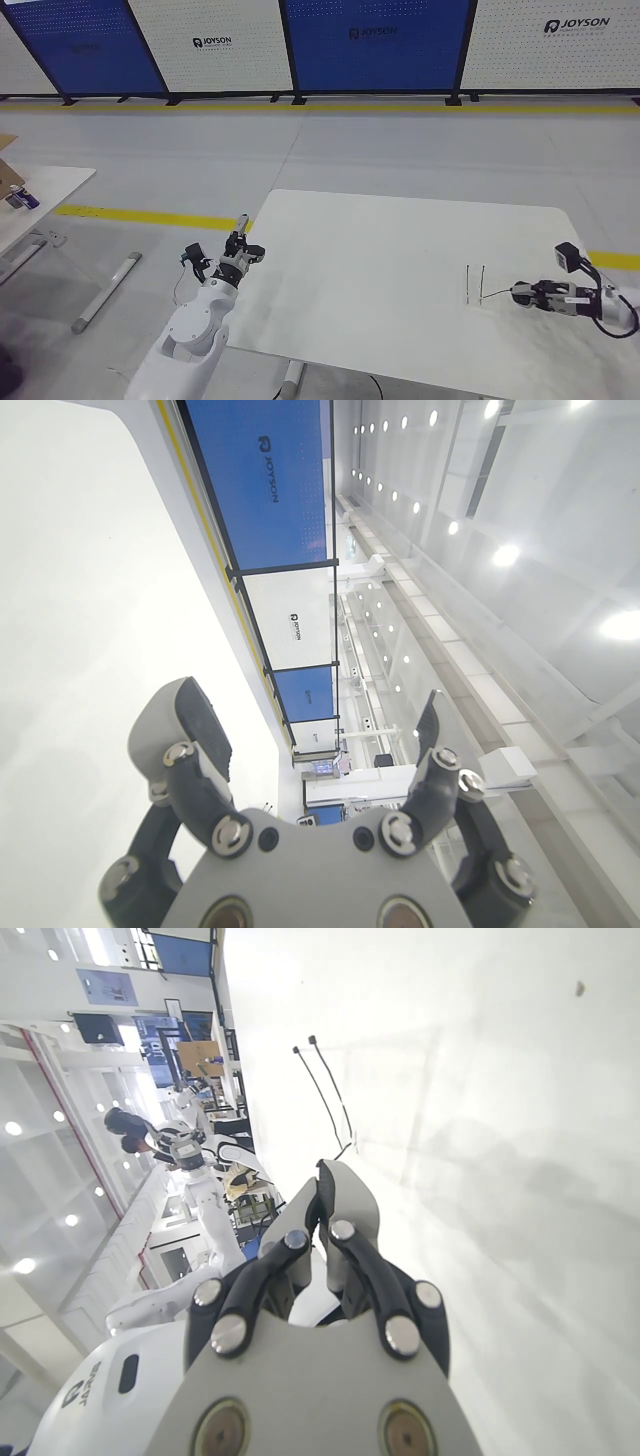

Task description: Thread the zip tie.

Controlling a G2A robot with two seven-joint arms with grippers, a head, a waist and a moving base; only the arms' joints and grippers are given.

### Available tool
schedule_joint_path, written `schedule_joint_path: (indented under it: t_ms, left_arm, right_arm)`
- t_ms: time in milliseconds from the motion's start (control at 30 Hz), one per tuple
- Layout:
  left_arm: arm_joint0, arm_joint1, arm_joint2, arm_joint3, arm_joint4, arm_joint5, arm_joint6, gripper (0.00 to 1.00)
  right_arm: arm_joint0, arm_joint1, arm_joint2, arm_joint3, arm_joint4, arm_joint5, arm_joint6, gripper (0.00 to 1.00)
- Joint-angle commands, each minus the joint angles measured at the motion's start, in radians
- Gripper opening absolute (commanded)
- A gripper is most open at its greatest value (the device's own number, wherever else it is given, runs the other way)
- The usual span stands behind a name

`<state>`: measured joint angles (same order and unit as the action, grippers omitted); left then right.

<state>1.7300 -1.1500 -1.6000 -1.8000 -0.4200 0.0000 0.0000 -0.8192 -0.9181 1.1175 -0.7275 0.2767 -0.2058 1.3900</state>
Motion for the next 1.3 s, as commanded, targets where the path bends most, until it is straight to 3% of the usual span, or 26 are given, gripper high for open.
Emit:
schedule_joint_path:
  t_ms: [0, 133, 267, 467, 533, 800, 900, 1100, 1267]
  left_arm:
    - [0.000, 0.000, 0.000, 0.000, 0.000, 0.000, 0.000, 1.00]
    - [0.000, 0.000, 0.000, 0.000, 0.000, 0.000, 0.000, 1.00]
    - [0.000, 0.000, 0.000, 0.000, 0.000, 0.000, 0.000, 1.00]
    - [0.000, 0.000, 0.000, 0.000, 0.000, 0.000, 0.000, 1.00]
    - [0.000, 0.000, 0.000, 0.000, 0.000, 0.000, 0.000, 1.00]
    - [0.000, 0.000, 0.000, 0.000, 0.000, 0.000, 0.000, 1.00]
    - [0.000, 0.000, 0.000, 0.000, 0.000, 0.000, 0.000, 1.00]
    - [0.000, 0.000, 0.000, 0.000, 0.000, 0.000, 0.000, 1.00]
    - [0.000, 0.000, 0.000, 0.000, 0.000, 0.000, 0.000, 1.00]
  right_arm:
    - [-0.010, 0.012, -0.003, -0.016, 0.035, -0.019, 0.000, 0.00]
    - [-0.030, 0.046, -0.010, -0.068, 0.083, -0.056, 0.000, 0.00]
    - [-0.077, 0.091, -0.006, -0.160, 0.180, -0.134, 0.000, 0.00]
    - [-0.174, 0.164, 0.000, -0.396, 0.286, -0.134, 0.000, 0.00]
    - [-0.199, 0.183, 0.004, -0.425, 0.314, -0.134, 0.000, 0.00]
    - [-0.199, 0.183, 0.004, -0.425, 0.314, -0.134, 0.000, 0.00]
    - [-0.225, 0.176, -0.013, -0.463, 0.304, -0.134, -0.048, 0.00]
    - [-0.228, 0.143, -0.012, -0.572, 0.444, -0.134, -0.065, 0.00]
    - [-0.205, 0.097, -0.048, -0.659, 0.397, -0.134, -0.158, 0.00]
